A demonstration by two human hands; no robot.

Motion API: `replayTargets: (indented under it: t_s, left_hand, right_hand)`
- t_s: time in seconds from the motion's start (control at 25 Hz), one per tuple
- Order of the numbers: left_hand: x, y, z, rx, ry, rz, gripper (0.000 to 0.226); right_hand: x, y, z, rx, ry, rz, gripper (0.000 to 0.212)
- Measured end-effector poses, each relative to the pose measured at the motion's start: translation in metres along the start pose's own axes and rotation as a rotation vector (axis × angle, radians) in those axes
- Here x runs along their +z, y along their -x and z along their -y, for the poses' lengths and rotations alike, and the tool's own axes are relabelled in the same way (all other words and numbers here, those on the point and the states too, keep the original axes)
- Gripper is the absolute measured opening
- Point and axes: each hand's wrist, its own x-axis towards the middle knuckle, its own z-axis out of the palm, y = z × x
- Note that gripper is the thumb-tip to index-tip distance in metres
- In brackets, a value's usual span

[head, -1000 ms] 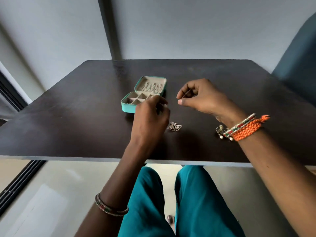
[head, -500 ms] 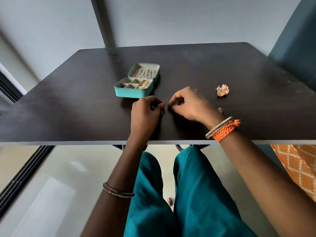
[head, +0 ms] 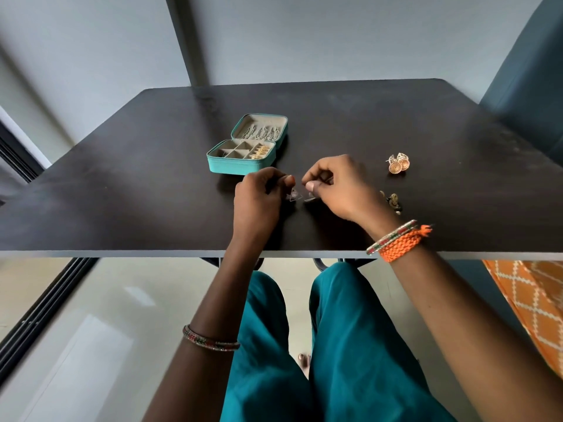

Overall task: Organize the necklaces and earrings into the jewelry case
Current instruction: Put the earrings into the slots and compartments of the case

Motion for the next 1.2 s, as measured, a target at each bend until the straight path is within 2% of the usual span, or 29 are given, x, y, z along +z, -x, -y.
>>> replayTargets:
  t_s: [0.12, 0.28, 0.52, 0.68, 0.76, 0.88, 1.08, 1.2]
  left_hand:
    - [-0.002, 0.0, -0.002, -0.022, 0.092, 0.015, 0.016]
    - [-0.004, 0.001, -0.006, -0.029, 0.247, 0.054, 0.019]
    - [0.003, -0.002, -0.006, 0.075, 0.198, 0.029, 0.015]
    - [0.005, -0.005, -0.002, 0.061, 0.16, 0.025, 0.006]
    - [0.005, -0.007, 0.0, 0.037, 0.152, 0.018, 0.009]
    - [0.001, -0.007, 0.0, -0.01, 0.272, 0.056, 0.01]
    - [-0.01, -0.004, 0.0, -0.089, 0.6, 0.269, 0.01]
    - [-0.008, -0.003, -0.001, -0.126, 0.614, 0.183, 0.009]
  right_hand:
    - [-0.003, 0.007, -0.003, 0.055, -0.264, -0.015, 0.016]
    - [-0.008, 0.012, -0.001, 0.054, -0.422, 0.002, 0.017]
    - [0.012, 0.011, 0.002, 0.088, -0.546, 0.028, 0.016]
    - [0.019, 0.01, 0.002, 0.12, -0.62, -0.017, 0.016]
    - [0.021, 0.01, 0.001, 0.115, -0.647, -0.037, 0.017]
    - [0.022, 0.011, 0.002, 0.097, -0.641, -0.06, 0.017]
    - [0.02, 0.013, 0.001, 0.066, -0.737, -0.08, 0.014]
    - [0.019, 0.016, 0.001, 0.02, -0.733, -0.111, 0.014]
